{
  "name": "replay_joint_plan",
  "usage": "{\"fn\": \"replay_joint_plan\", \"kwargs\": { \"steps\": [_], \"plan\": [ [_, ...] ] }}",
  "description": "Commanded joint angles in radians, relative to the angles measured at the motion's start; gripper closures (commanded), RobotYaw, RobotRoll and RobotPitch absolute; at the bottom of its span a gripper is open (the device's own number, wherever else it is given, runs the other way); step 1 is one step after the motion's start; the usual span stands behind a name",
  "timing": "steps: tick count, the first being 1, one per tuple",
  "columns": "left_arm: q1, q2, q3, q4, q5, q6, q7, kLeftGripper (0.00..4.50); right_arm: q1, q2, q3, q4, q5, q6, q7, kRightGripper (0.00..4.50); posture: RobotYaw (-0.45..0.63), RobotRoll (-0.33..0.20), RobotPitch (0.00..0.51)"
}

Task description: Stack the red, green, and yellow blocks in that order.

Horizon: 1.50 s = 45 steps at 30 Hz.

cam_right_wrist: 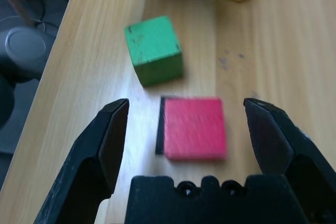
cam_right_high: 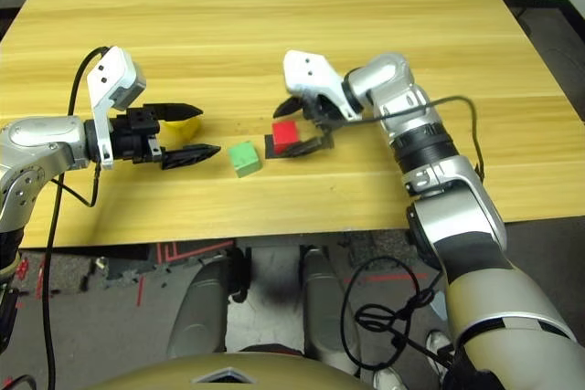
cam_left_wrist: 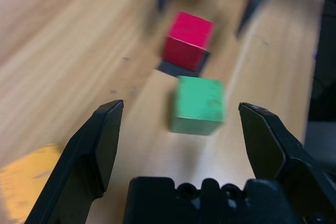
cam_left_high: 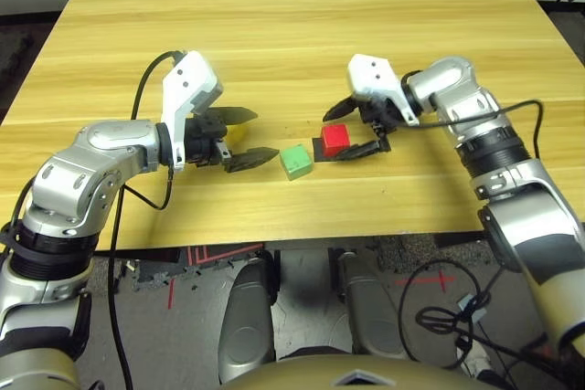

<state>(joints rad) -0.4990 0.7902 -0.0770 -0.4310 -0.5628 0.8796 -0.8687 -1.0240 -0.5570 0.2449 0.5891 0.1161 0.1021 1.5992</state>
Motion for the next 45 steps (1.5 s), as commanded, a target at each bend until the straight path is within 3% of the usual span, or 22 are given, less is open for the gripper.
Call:
{"fn": "replay_joint_plan", "kwargs": {
  "steps": [1, 8, 20, 28, 35, 45],
  "plan": [
    [-0.021, -0.024, -0.062, -0.062, 0.001, 0.057, 0.035, 0.00, -0.014, -0.066, -0.029, 0.069, 0.043, -0.044, 0.015, 0.04, 0.27, -0.070, 0.250],
    [-0.046, -0.066, -0.138, -0.053, 0.077, 0.069, 0.112, 0.00, -0.033, -0.123, -0.085, 0.153, 0.022, -0.086, -0.027, 0.04, 0.22, -0.058, 0.245],
    [-0.037, -0.052, -0.233, 0.025, 0.164, 0.019, 0.069, 0.00, 0.047, -0.133, -0.126, 0.003, 0.054, 0.030, -0.096, 0.04, 0.15, -0.038, 0.245],
    [-0.032, -0.103, -0.248, 0.079, 0.204, -0.011, 0.085, 0.00, 0.074, -0.149, -0.149, -0.048, 0.068, 0.065, -0.123, 0.04, 0.12, -0.034, 0.251],
    [-0.076, -0.148, -0.215, 0.073, 0.204, -0.021, 0.080, 2.39, 0.095, -0.153, -0.160, -0.075, 0.072, 0.082, -0.143, 0.00, 0.12, -0.030, 0.252],
    [-0.349, -0.063, -0.225, 0.168, 0.205, -0.051, -0.113, 2.45, 0.131, -0.158, -0.167, -0.089, 0.083, 0.091, -0.165, 0.00, 0.11, 0.001, 0.256]
  ]
}}
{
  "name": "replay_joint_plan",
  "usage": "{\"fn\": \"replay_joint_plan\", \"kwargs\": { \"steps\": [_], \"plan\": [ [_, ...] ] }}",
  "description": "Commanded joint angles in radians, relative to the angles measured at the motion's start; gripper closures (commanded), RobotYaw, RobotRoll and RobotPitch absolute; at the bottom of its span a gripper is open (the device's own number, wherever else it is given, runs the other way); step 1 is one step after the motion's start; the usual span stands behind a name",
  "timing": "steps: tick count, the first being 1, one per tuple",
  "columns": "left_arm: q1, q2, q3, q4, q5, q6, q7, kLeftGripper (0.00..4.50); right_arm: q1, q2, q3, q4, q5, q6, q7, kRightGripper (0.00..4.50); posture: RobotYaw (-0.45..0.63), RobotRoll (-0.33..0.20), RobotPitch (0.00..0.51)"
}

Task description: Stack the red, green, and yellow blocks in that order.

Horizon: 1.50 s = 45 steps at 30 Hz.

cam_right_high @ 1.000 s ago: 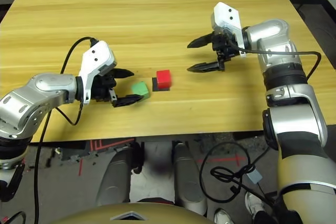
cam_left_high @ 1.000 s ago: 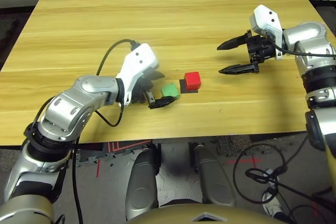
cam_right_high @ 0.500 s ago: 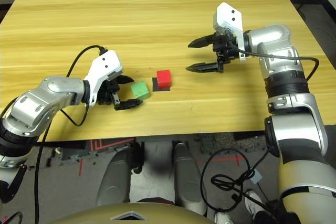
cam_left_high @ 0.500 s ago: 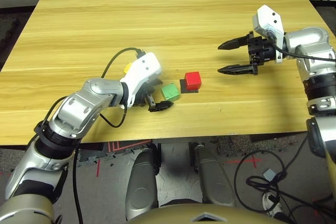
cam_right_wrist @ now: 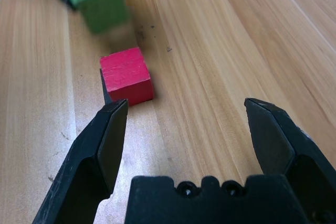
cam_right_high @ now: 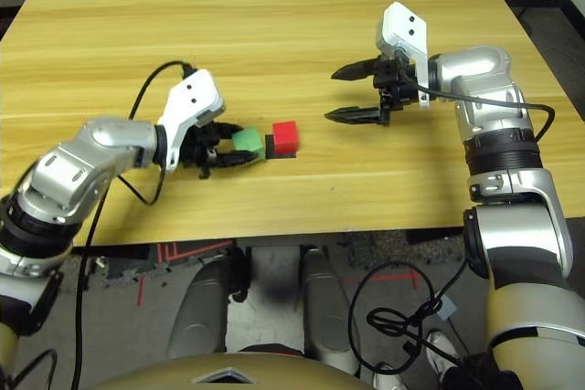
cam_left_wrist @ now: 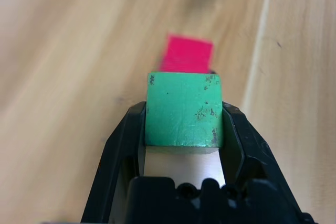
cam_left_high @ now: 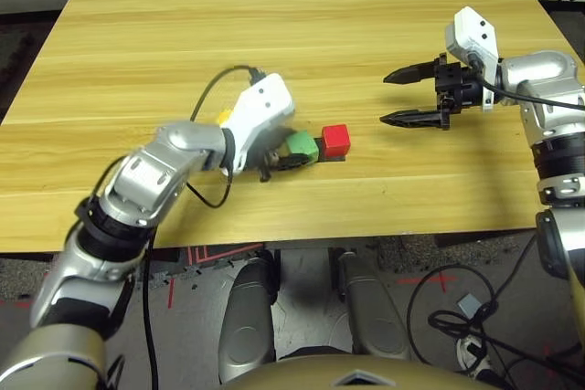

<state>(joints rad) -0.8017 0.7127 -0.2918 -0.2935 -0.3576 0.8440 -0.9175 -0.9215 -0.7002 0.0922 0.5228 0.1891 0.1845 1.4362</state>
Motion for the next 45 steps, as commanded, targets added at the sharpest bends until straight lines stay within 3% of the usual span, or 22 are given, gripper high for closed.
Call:
{"fn": "replay_joint_plan", "kwargs": {
  "steps": [1, 25, 45],
  "plan": [
    [-0.067, 0.014, -0.018, 0.042, -0.001, -0.016, -0.083, 2.45, 0.036, -0.015, -0.015, -0.027, 0.012, 0.010, -0.005, 0.00, 0.11, 0.003, 0.256],
    [-0.168, -0.234, -0.117, 0.310, 0.111, -0.154, -0.152, 2.45, 0.196, -0.065, -0.074, -0.194, 0.058, 0.097, -0.086, 0.00, -0.02, 0.022, 0.264],
    [-0.120, -0.260, -0.125, 0.321, 0.152, -0.176, -0.180, 2.45, 0.211, -0.083, -0.082, -0.234, 0.078, 0.129, -0.113, 0.00, -0.04, 0.014, 0.276]
  ]
}}
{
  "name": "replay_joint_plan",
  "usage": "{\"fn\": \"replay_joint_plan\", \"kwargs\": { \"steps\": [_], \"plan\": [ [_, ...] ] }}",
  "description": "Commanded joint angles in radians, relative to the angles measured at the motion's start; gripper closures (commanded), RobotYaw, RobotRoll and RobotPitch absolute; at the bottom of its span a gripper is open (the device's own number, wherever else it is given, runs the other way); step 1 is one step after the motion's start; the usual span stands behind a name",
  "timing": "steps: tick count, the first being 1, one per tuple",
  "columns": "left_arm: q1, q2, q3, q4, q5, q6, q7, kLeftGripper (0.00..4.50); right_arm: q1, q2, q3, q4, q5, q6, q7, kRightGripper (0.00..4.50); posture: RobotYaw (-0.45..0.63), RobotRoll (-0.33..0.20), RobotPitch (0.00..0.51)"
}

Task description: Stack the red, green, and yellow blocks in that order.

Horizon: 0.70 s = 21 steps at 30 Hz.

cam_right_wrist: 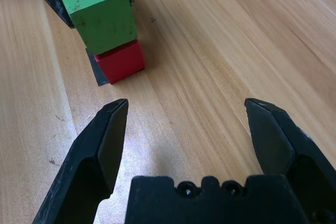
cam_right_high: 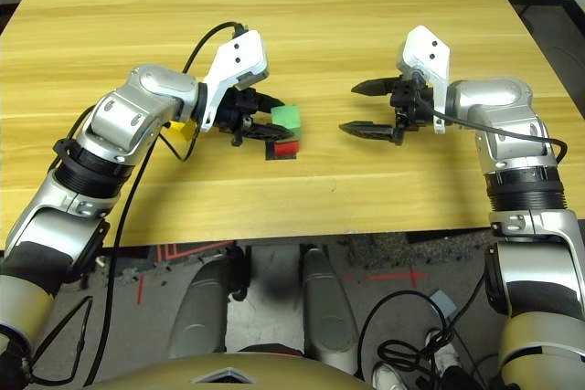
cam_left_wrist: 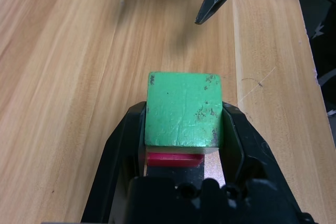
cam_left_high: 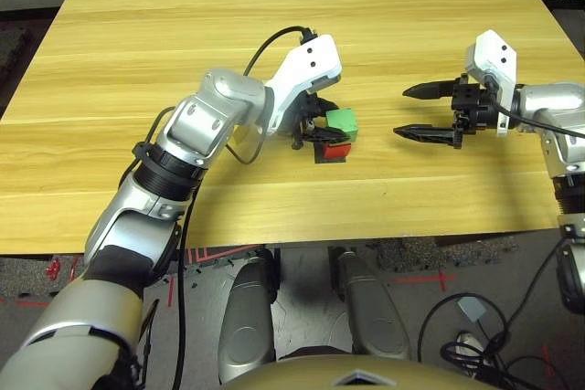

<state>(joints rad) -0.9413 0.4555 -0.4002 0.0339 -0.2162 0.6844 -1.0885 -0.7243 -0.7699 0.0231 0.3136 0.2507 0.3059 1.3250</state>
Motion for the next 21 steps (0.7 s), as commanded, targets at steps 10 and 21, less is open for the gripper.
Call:
{"fn": "replay_joint_plan", "kwargs": {
  "steps": [10, 21],
  "plan": [
    [0.027, -0.005, -0.023, 0.021, 0.042, -0.049, -0.017, 1.38, 0.013, -0.012, -0.013, -0.021, 0.022, 0.005, -0.010, 0.00, -0.04, 0.015, 0.276],
    [0.022, 0.120, 0.193, -0.200, -0.066, 0.207, 0.063, 0.03, -0.029, -0.015, -0.014, 0.029, 0.025, -0.017, 0.008, 0.00, 0.04, 0.018, 0.265]
  ]
}}
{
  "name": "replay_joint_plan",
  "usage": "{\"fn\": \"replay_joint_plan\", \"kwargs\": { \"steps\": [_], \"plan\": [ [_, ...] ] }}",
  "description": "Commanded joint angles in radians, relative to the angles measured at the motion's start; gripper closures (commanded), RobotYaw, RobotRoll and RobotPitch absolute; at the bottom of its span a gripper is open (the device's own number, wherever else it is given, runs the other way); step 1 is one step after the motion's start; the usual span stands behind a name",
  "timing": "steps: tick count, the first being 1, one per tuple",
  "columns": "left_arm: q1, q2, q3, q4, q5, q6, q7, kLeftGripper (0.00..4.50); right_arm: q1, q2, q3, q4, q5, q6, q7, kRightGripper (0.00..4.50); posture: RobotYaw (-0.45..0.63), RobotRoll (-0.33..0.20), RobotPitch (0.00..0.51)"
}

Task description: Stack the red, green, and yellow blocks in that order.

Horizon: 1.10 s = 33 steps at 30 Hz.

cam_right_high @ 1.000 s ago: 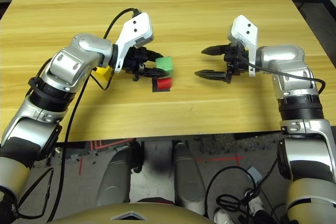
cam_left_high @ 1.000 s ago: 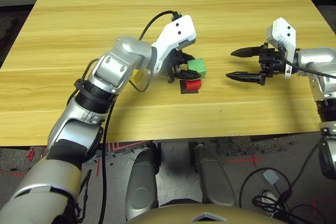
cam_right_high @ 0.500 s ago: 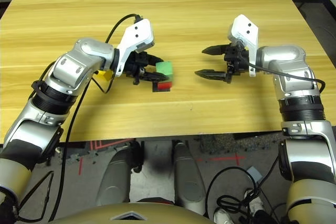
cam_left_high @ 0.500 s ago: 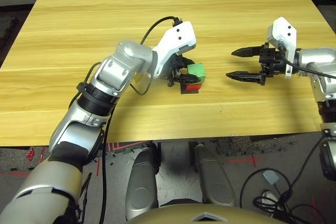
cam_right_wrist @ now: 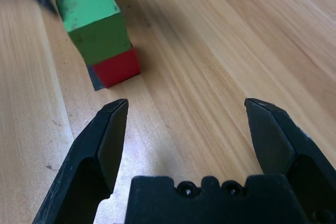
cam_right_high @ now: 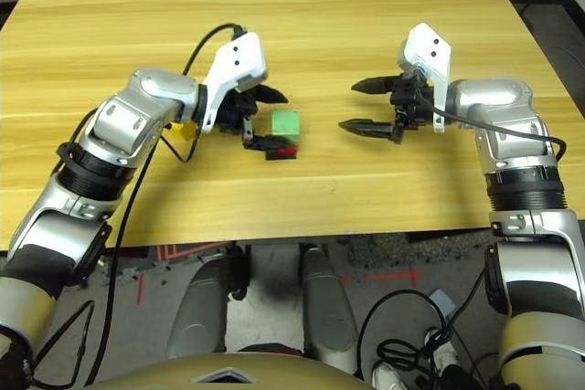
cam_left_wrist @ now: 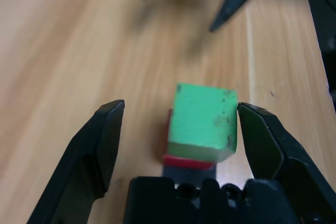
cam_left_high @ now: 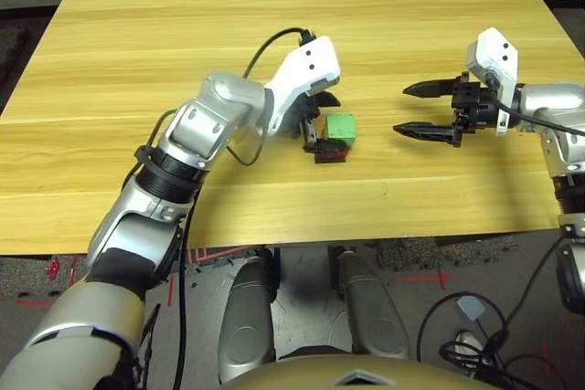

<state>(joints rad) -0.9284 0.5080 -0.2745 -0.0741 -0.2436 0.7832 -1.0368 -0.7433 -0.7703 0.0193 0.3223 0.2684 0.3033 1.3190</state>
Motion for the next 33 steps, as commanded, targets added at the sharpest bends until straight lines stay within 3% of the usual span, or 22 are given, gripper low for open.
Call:
{"fn": "replay_joint_plan", "kwargs": {
  "steps": [1, 5, 9, 17, 26, 33],
  "plan": [
    [0.022, 0.102, 0.088, -0.124, -0.050, 0.147, 0.015, 0.03, -0.015, -0.014, -0.009, 0.029, 0.006, -0.018, 0.017, 0.00, 0.05, 0.019, 0.265],
    [0.127, 0.239, 0.189, -0.244, -0.071, 0.290, 0.078, 0.03, -0.047, -0.002, 0.004, 0.081, -0.007, -0.041, 0.032, 0.00, 0.10, 0.018, 0.255],
    [0.215, 0.268, 0.262, -0.277, -0.048, 0.363, 0.201, 0.03, -0.090, 0.020, 0.019, 0.136, -0.021, -0.064, 0.037, 0.00, 0.12, 0.015, 0.252],
    [0.277, 0.185, 0.279, -0.256, -0.014, 0.411, 0.409, 0.03, -0.148, 0.046, 0.038, 0.201, -0.038, -0.095, 0.053, 0.00, 0.13, 0.005, 0.250],
    [0.330, 0.131, 0.188, -0.237, -0.017, 0.383, 0.451, 0.03, -0.140, 0.042, 0.033, 0.186, -0.033, -0.086, 0.053, 0.00, 0.11, 0.001, 0.252],
    [0.341, 0.131, 0.160, -0.182, -0.002, 0.331, 0.461, 0.03, -0.108, 0.036, 0.023, 0.145, -0.020, -0.064, 0.043, 0.00, 0.09, 0.003, 0.258]
  ]
}}
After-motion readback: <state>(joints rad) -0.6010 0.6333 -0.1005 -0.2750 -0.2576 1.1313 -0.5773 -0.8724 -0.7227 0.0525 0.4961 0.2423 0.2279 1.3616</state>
